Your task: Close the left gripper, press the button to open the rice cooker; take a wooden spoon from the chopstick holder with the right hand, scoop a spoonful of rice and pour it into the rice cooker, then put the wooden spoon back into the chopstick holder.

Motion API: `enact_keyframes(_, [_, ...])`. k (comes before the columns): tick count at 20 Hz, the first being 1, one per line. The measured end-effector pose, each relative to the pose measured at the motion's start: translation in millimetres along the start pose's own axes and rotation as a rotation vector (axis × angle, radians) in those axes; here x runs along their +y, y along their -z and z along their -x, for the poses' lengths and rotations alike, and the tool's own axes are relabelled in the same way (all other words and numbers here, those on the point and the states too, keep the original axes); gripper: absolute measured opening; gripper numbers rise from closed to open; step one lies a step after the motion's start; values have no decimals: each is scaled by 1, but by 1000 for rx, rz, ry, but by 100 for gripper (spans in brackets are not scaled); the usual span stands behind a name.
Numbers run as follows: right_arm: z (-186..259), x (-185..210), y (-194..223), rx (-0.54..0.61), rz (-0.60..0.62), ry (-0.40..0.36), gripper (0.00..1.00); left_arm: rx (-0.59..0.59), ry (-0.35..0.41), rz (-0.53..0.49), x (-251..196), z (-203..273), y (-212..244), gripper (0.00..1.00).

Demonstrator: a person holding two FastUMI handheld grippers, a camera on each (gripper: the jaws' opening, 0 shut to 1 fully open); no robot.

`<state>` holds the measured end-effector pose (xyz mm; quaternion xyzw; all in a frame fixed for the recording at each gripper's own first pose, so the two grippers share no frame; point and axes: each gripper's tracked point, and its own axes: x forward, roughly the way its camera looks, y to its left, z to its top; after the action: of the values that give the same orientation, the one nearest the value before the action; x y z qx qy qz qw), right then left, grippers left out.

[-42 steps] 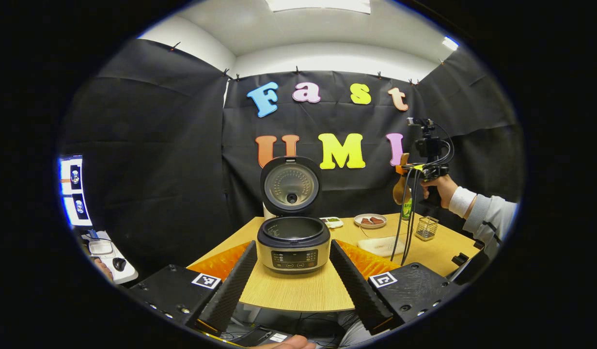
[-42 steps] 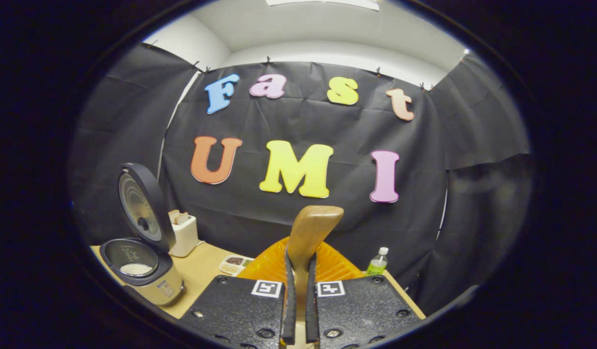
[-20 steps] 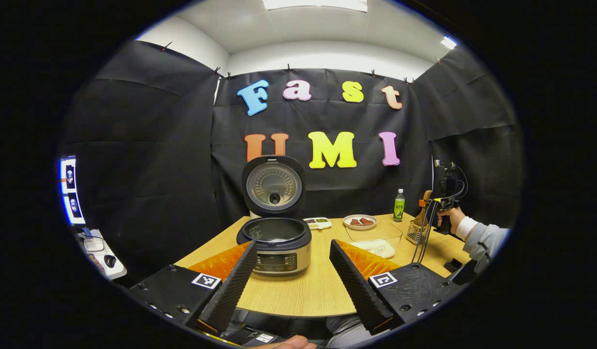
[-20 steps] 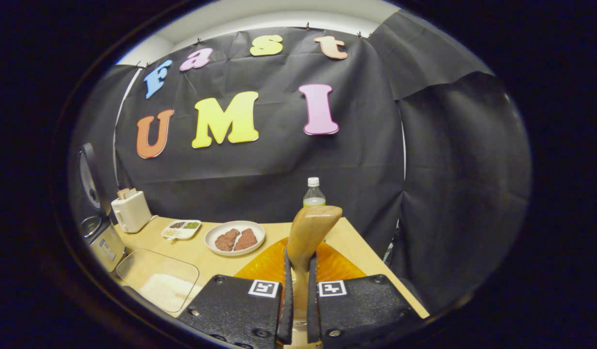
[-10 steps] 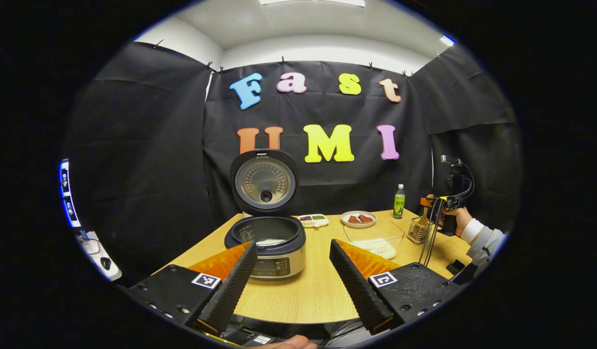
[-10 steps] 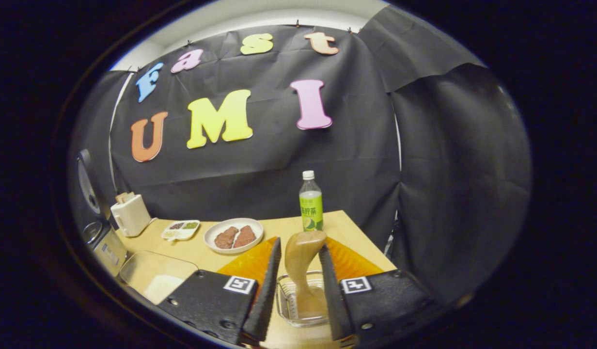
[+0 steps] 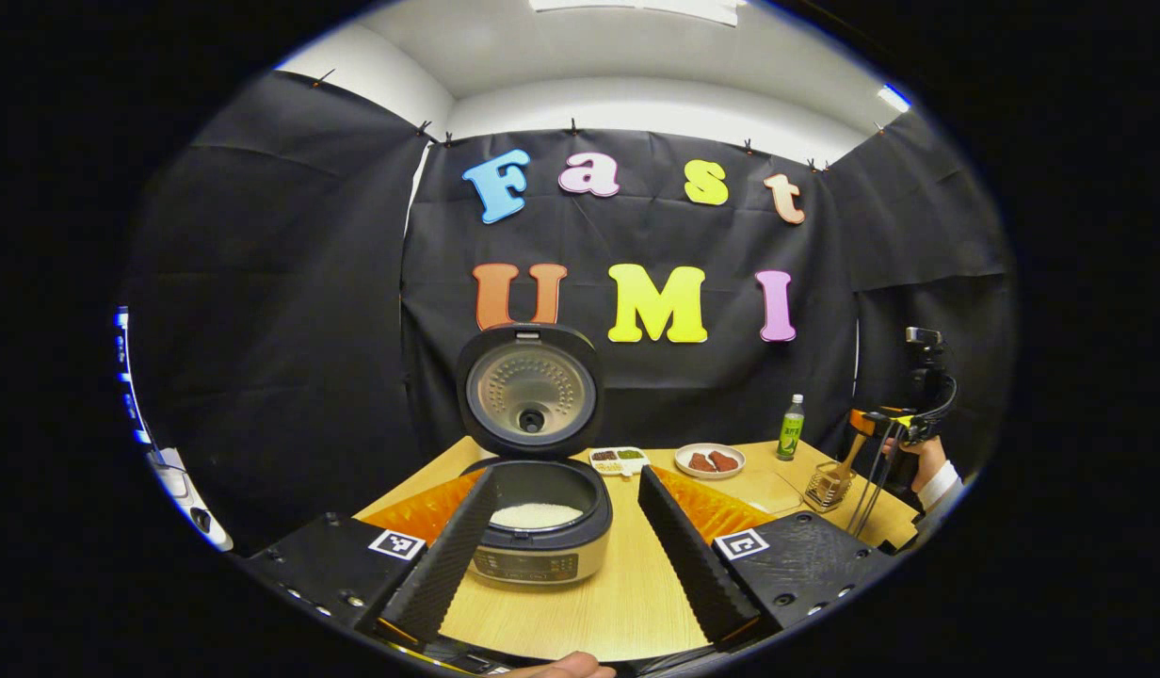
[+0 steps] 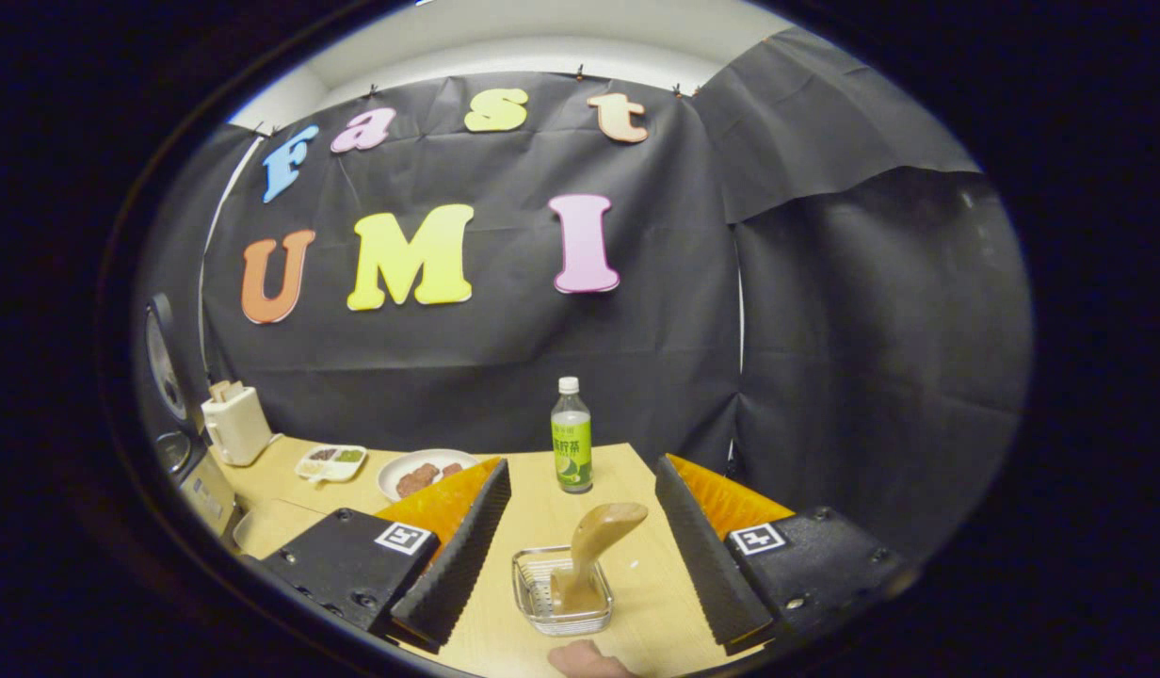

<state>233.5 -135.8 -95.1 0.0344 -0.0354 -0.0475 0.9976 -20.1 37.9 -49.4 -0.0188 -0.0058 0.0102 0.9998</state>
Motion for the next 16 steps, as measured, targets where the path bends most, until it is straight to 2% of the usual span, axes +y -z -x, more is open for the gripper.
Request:
enact_keyframes(2, [14,3,-9,0,-22,-18,99,-4,-4,11,6,-16,-10,96])
enact_keyframes(3, [22,4,-11,4,-29,-22,100,0,-1,21,7,-21,-13,100])
enact_keyframes(4, [31,5,-16,-4,-32,-29,100,2,10,32,8,-27,-17,96])
enact_keyframes(8, [74,5,-28,-28,-24,-14,100,-3,-32,21,28,-55,-36,96])
enact_keyframes(11, [113,8,-35,-43,-53,-14,100,14,-27,32,29,-78,-45,94])
enact_keyframes(16, [164,22,-46,-106,-26,-81,99,3,-20,61,38,-119,-72,95])
